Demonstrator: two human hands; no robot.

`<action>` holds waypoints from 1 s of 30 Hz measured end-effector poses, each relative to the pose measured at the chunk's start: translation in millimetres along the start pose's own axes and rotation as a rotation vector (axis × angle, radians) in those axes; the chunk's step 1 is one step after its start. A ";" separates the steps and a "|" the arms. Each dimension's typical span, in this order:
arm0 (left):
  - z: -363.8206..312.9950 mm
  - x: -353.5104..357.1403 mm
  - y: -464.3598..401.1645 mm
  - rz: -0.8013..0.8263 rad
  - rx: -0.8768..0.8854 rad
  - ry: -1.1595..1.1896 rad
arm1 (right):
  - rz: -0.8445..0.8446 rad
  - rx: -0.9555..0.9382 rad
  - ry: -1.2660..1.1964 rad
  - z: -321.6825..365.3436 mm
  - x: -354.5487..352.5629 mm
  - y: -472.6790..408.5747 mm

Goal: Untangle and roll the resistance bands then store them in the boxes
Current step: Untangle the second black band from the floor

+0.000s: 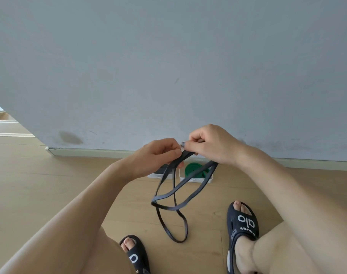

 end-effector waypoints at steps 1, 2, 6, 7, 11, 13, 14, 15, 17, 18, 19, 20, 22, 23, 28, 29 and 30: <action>-0.2 -0.6 -0.2 -0.020 0.018 0.000 | -0.004 -0.003 -0.009 0.3 -1.2 0.4; -0.8 -1.0 -0.7 -0.034 0.038 0.004 | -0.008 -0.006 -0.025 -0.1 -2.8 1.0; -6.2 -2.6 -0.3 -0.067 0.086 -0.015 | -0.004 -0.009 -0.101 0.4 -8.7 3.9; -5.4 -2.4 -0.4 -0.055 0.066 -0.020 | 0.002 -0.003 -0.116 0.7 -10.0 4.8; -1.9 2.3 1.6 0.041 -0.033 0.025 | -0.004 0.047 -0.202 -4.2 -18.7 9.8; -2.8 3.3 1.2 0.058 -0.027 0.010 | -0.007 0.078 -0.239 -7.0 -22.1 12.5; -3.1 3.0 0.6 0.057 -0.017 -0.001 | -0.009 0.093 -0.252 -7.8 -23.3 13.6; -2.3 2.4 0.0 0.053 -0.009 -0.004 | -0.014 0.107 -0.260 -9.0 -24.6 14.6; 0.6 -0.5 -0.9 0.034 0.011 0.005 | -0.041 0.133 -0.258 -12.1 -28.6 16.3; 1.5 -2.1 -0.8 0.023 0.023 0.005 | -0.053 0.141 -0.254 -14.0 -30.7 17.1; 2.0 -3.4 -0.7 0.014 0.032 -0.002 | -0.062 0.144 -0.253 -16.3 -32.8 17.6; 2.1 -4.3 -0.5 0.012 0.035 -0.016 | -0.065 0.148 -0.254 -18.4 -34.4 17.7; 3.7 -5.4 -0.4 0.027 0.019 -0.064 | -0.058 0.154 -0.233 -20.9 -36.5 18.2; 4.9 -5.5 -0.2 0.040 0.008 -0.091 | -0.056 0.154 -0.212 -21.9 -37.2 18.3; 9.1 -14.0 2.4 0.024 -0.038 -0.143 | -0.080 0.166 -0.173 -29.5 -45.0 18.8; 9.3 -15.7 3.0 0.020 -0.046 -0.140 | -0.082 0.173 -0.183 -32.4 -45.7 18.8; 9.4 -16.4 3.5 0.020 -0.055 -0.128 | -0.082 0.178 -0.188 -34.4 -45.7 18.7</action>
Point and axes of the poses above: each hand's wrist, its own y-axis away from the middle knuckle, its own x-axis out of the palm, z = x × y, the point moved 3 cm from there along -y, towards the middle knuckle, and after that the axes turned 12 degrees about z, right-handed, at the moved point
